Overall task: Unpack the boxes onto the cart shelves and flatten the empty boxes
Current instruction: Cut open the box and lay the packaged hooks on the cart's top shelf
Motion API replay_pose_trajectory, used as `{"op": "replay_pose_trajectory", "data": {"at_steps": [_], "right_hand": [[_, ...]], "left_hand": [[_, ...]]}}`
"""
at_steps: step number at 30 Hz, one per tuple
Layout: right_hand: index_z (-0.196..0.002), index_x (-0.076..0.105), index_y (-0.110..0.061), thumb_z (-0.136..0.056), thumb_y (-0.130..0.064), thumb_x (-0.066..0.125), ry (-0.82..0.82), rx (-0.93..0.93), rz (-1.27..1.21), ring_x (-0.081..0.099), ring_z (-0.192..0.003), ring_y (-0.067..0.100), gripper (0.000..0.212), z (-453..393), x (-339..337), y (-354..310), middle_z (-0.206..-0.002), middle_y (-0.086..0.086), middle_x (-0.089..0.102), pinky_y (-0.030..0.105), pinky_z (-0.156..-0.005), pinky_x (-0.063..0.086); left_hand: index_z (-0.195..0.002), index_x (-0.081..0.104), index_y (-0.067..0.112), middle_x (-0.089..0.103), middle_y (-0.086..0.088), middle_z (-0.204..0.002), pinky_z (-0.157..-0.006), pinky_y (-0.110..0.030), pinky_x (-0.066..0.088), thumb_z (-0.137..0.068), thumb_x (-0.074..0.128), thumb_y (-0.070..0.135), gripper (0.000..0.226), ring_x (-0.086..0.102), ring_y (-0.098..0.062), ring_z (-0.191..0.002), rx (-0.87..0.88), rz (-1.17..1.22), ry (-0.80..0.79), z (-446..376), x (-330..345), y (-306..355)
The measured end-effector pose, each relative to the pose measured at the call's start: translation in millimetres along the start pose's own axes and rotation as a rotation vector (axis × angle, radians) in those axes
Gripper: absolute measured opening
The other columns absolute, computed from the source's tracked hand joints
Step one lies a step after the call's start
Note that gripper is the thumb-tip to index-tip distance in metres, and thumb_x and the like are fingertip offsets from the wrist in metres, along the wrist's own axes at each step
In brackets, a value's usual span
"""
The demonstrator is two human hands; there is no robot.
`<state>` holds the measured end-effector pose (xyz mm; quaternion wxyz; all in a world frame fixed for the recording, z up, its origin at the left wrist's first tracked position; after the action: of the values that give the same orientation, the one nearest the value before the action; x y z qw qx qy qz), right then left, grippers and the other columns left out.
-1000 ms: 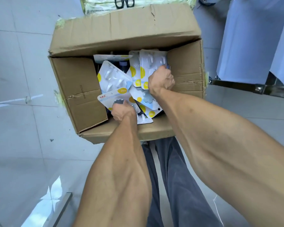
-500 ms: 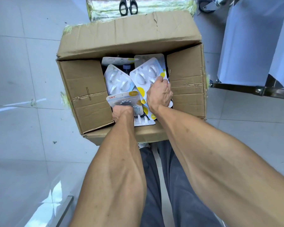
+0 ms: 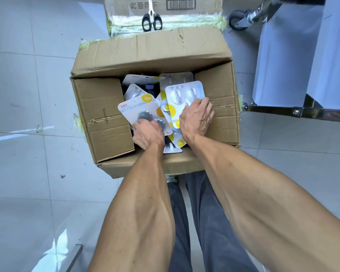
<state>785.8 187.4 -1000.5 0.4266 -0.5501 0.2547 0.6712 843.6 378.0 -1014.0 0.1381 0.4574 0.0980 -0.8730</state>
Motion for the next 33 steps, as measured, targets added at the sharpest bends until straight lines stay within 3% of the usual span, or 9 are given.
{"op": "replay_pose_trajectory", "data": {"at_steps": [5,10,15,20,25,29,33], "right_hand": [[-0.103,0.058,-0.006,-0.091,-0.02,0.055,-0.007,0.041,-0.014,0.052,-0.1,0.028,0.018,0.6,-11.0,9.8,-0.112,0.01,0.053,0.039,-0.086,0.04],[-0.109,0.058,-0.006,-0.092,-0.018,0.054,-0.026,0.11,-0.045,0.052,-0.103,0.026,0.021,-5.2,-33.3,8.3,-0.115,0.009,0.053,0.036,-0.087,0.038],[-0.105,0.059,-0.006,-0.093,-0.016,0.053,0.037,0.133,-0.115,0.052,-0.104,0.027,0.017,-6.5,-100.6,-0.6,-0.112,0.009,0.055,0.038,-0.085,0.04],[-0.103,0.06,-0.005,-0.095,-0.016,0.046,0.123,0.155,-0.212,0.055,-0.102,0.03,0.019,-5.3,-231.7,-17.1,-0.109,0.011,0.058,0.039,-0.078,0.044],[-0.107,0.06,-0.007,-0.094,-0.015,0.046,0.233,0.167,-0.331,0.057,-0.104,0.029,0.021,5.5,-423.5,-31.4,-0.112,0.01,0.06,0.037,-0.075,0.046],[-0.112,0.059,-0.008,-0.095,-0.018,0.046,0.291,0.226,-0.408,0.056,-0.109,0.029,0.024,16.8,-549.7,-1.3,-0.118,0.01,0.058,0.038,-0.079,0.046],[-0.118,0.057,-0.005,-0.097,-0.021,0.046,0.313,0.311,-0.416,0.053,-0.115,0.029,0.028,7.6,-631.4,60.7,-0.123,0.012,0.054,0.04,-0.082,0.047]], "left_hand": [[-0.116,0.06,0.007,0.062,-0.014,-0.117,-0.084,-0.039,0.046,-0.098,0.044,0.03,0.034,0.061,-0.031,-0.107,0.192,-0.093,0.117,-12.6,-34.2,45.6],[-0.121,0.059,0.004,0.059,-0.015,-0.119,-0.089,-0.04,0.046,-0.1,0.044,0.03,0.037,0.058,-0.03,-0.11,0.333,-0.223,0.1,-12.3,-59.3,81.0],[-0.117,0.062,0.003,0.061,-0.014,-0.115,-0.093,-0.041,0.048,-0.098,0.044,0.017,0.03,0.058,-0.03,-0.107,0.412,-0.296,0.056,23.0,-108.8,97.4],[-0.117,0.064,0.001,0.062,-0.015,-0.115,-0.094,-0.042,0.05,-0.096,0.049,0.015,0.029,0.059,-0.032,-0.109,0.471,-0.236,0.081,80.8,-233.8,122.7],[-0.109,0.068,0.003,0.065,-0.018,-0.115,-0.093,-0.04,0.051,-0.093,0.055,0.024,0.03,0.062,-0.036,-0.11,0.567,-0.048,0.197,187.6,-395.5,174.4],[-0.11,0.069,0.004,0.065,-0.016,-0.116,-0.096,-0.042,0.05,-0.093,0.057,0.025,0.029,0.062,-0.033,-0.111,0.654,0.008,0.229,285.6,-484.7,216.1],[-0.096,0.068,0.011,0.068,-0.012,-0.105,-0.091,-0.04,0.051,-0.091,0.062,0.028,0.019,0.064,-0.031,-0.103,0.829,0.012,0.267,385.4,-516.9,272.6]]}}
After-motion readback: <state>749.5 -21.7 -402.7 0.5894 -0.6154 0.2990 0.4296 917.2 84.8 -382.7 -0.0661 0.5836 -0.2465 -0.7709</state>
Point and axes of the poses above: each hand's wrist, its own z-axis away from the middle knuckle, its own x-axis out of the palm, y = z × x, the point moved 8 cm from there along -z, towards the middle knuckle
